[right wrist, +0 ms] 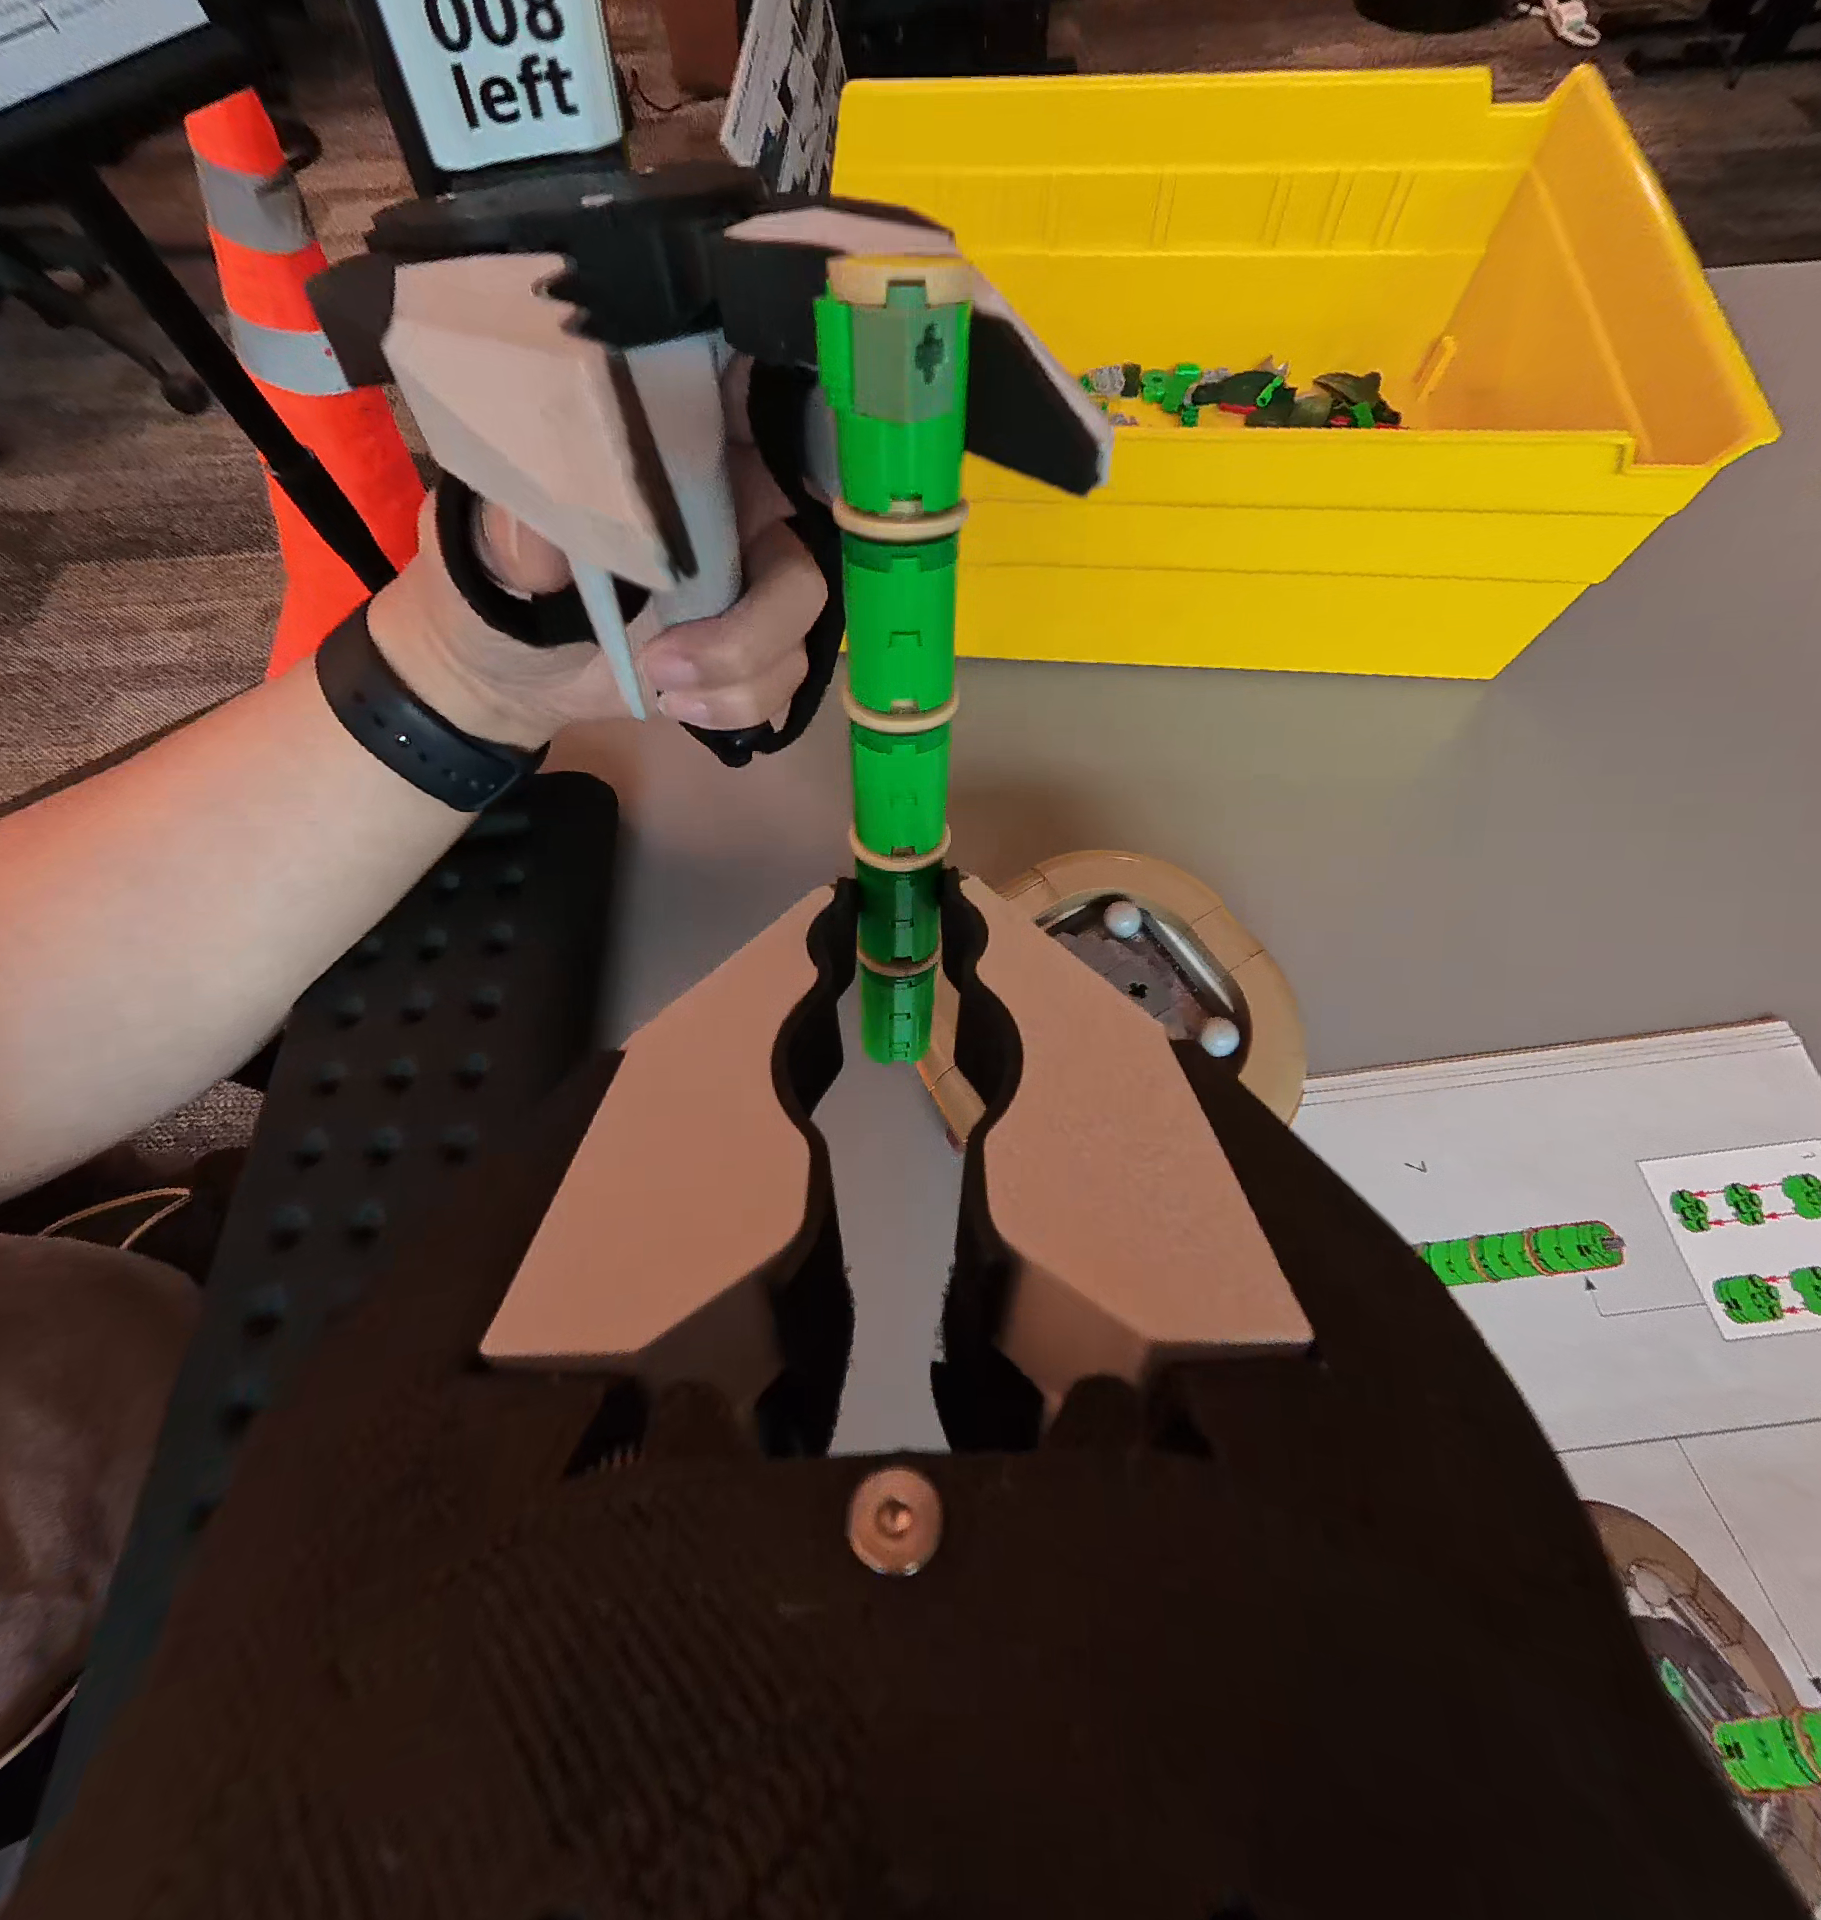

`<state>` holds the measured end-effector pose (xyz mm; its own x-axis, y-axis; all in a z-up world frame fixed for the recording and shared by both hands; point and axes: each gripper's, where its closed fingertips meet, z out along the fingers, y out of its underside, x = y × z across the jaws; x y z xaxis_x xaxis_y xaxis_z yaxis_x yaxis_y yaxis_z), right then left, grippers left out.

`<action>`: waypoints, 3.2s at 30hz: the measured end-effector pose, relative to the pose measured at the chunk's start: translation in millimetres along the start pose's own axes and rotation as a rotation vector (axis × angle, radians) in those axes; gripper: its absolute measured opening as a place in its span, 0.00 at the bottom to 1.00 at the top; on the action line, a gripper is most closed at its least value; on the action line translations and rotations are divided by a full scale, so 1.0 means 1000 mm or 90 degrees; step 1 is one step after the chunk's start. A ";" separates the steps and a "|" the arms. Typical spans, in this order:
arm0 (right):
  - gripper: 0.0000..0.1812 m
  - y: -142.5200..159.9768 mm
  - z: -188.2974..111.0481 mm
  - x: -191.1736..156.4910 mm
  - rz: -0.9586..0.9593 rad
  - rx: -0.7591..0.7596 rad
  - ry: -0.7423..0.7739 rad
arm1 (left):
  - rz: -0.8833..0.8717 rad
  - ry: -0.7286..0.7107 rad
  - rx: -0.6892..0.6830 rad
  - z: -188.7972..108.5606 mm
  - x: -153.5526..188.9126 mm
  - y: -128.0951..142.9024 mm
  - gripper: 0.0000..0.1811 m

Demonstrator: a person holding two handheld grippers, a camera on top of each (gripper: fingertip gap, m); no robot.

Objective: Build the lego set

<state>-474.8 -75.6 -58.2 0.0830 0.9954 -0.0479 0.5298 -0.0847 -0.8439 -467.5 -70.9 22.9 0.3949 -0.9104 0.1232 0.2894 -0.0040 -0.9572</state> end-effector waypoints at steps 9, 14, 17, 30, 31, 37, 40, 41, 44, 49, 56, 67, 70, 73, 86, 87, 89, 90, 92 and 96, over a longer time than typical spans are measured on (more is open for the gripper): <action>0.09 0.003 0.003 -0.007 0.013 -0.007 -0.025 | 0.002 0.005 -0.008 0.000 0.001 0.003 0.25; 0.09 0.005 0.005 -0.007 0.016 -0.014 -0.025 | -0.013 0.018 -0.008 0.003 0.002 0.006 0.25; 0.09 0.006 0.006 -0.007 0.019 -0.015 -0.028 | -0.017 0.020 -0.018 0.005 0.002 0.009 0.24; 0.09 0.009 0.008 -0.008 0.027 -0.015 -0.038 | -0.029 0.022 -0.010 0.005 0.001 0.009 0.23; 0.09 0.009 0.007 -0.008 0.027 -0.015 -0.039 | -0.029 0.022 -0.010 0.005 0.001 0.009 0.23; 0.09 0.008 0.006 -0.008 0.041 -0.007 -0.046 | -0.034 0.018 -0.001 0.003 0.000 0.007 0.23; 0.09 0.008 0.005 -0.008 0.045 -0.003 -0.051 | -0.036 0.016 0.003 0.003 -0.001 0.006 0.23; 0.09 0.008 0.005 -0.008 0.047 -0.001 -0.053 | -0.037 0.015 0.005 0.003 -0.001 0.005 0.23; 0.09 0.006 0.001 -0.005 0.051 0.010 -0.048 | -0.038 0.010 0.021 0.000 -0.003 0.002 0.24; 0.09 -0.003 -0.015 0.013 0.087 0.054 -0.042 | -0.041 -0.006 0.054 -0.004 -0.007 -0.006 0.25; 0.08 -0.007 -0.039 0.049 0.217 0.133 -0.078 | -0.036 -0.039 0.057 -0.007 -0.014 -0.007 0.25; 0.08 0.010 -0.026 0.080 0.498 0.247 -0.219 | -0.021 -0.079 0.007 -0.008 -0.023 0.003 0.25; 0.08 0.016 -0.018 0.083 0.501 0.243 -0.202 | -0.016 -0.089 -0.012 -0.006 -0.025 0.008 0.25; 0.08 0.017 -0.014 0.083 0.517 0.248 -0.220 | -0.007 -0.100 -0.042 -0.004 -0.027 0.015 0.25; 0.08 0.021 -0.002 0.085 0.464 0.245 -0.167 | 0.011 -0.121 -0.075 -0.006 -0.032 0.021 0.25; 0.08 0.019 -0.003 0.084 0.437 0.248 -0.151 | 0.011 -0.120 -0.073 -0.006 -0.031 0.021 0.25; 0.08 0.017 -0.004 0.083 0.375 0.242 -0.110 | 0.012 -0.120 -0.072 -0.007 -0.031 0.020 0.25; 0.08 0.016 -0.005 0.081 0.343 0.239 -0.095 | 0.011 -0.120 -0.071 -0.007 -0.031 0.020 0.25; 0.08 0.017 -0.005 0.079 0.290 0.226 -0.054 | 0.009 -0.118 -0.068 -0.007 -0.031 0.019 0.25; 0.08 0.017 -0.003 0.073 0.244 0.215 -0.034 | 0.008 -0.116 -0.059 -0.008 -0.030 0.017 0.25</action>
<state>-457.5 -4.1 -74.1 0.1707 0.8970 -0.4078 0.1671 -0.4342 -0.8852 -481.1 -46.8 1.0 0.5512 -0.8212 0.1478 0.2044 -0.0388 -0.9781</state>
